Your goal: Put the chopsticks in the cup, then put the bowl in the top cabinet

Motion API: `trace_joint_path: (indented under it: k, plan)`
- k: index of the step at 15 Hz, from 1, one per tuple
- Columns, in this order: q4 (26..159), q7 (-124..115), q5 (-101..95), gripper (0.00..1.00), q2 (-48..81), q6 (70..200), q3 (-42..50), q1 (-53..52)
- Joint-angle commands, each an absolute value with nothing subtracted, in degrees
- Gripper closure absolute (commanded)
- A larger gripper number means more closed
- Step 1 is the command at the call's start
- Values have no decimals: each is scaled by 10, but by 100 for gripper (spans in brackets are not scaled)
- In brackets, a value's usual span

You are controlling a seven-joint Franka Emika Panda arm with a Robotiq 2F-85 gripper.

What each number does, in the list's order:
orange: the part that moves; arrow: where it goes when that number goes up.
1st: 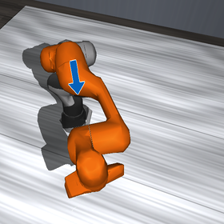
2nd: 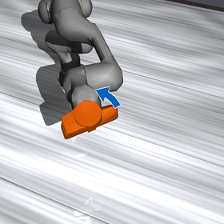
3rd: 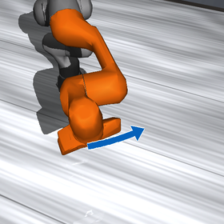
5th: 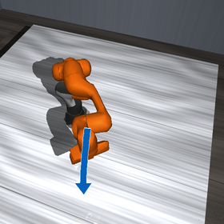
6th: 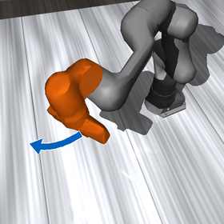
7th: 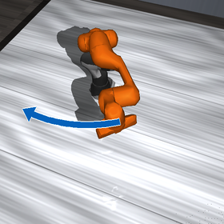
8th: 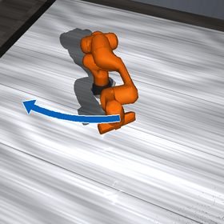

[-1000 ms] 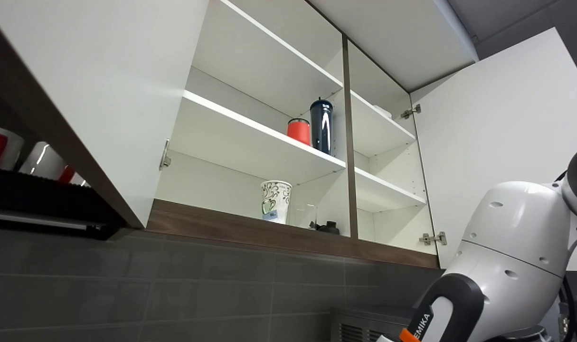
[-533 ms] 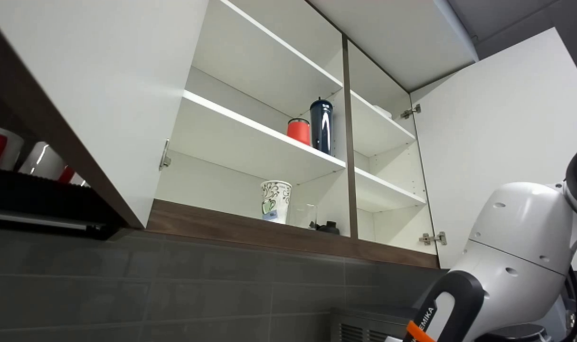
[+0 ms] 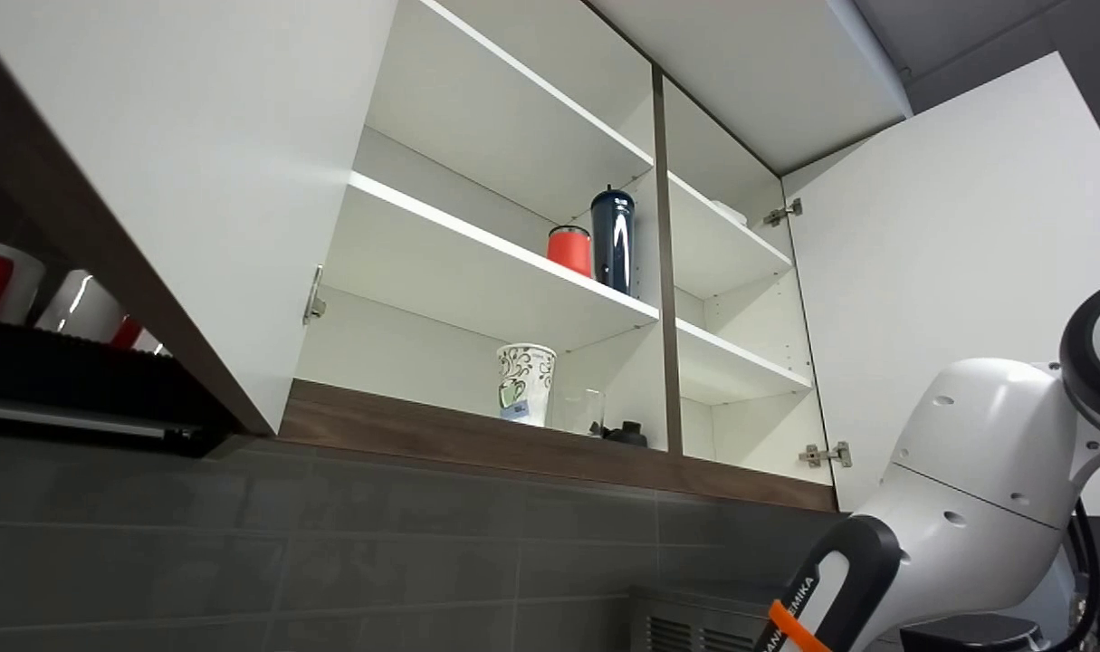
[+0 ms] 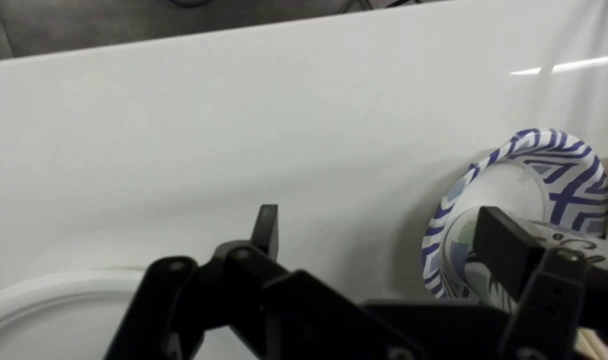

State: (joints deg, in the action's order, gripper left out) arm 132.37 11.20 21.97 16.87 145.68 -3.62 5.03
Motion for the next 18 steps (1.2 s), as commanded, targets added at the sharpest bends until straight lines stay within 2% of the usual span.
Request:
trace_joint_path:
  k: [1, 18]
  plan:
    - [1275, 119, 282, 0, 209, 1393, -55, 71]
    - [1193, 256, 471, 0, 324, 1413, -85, 106]
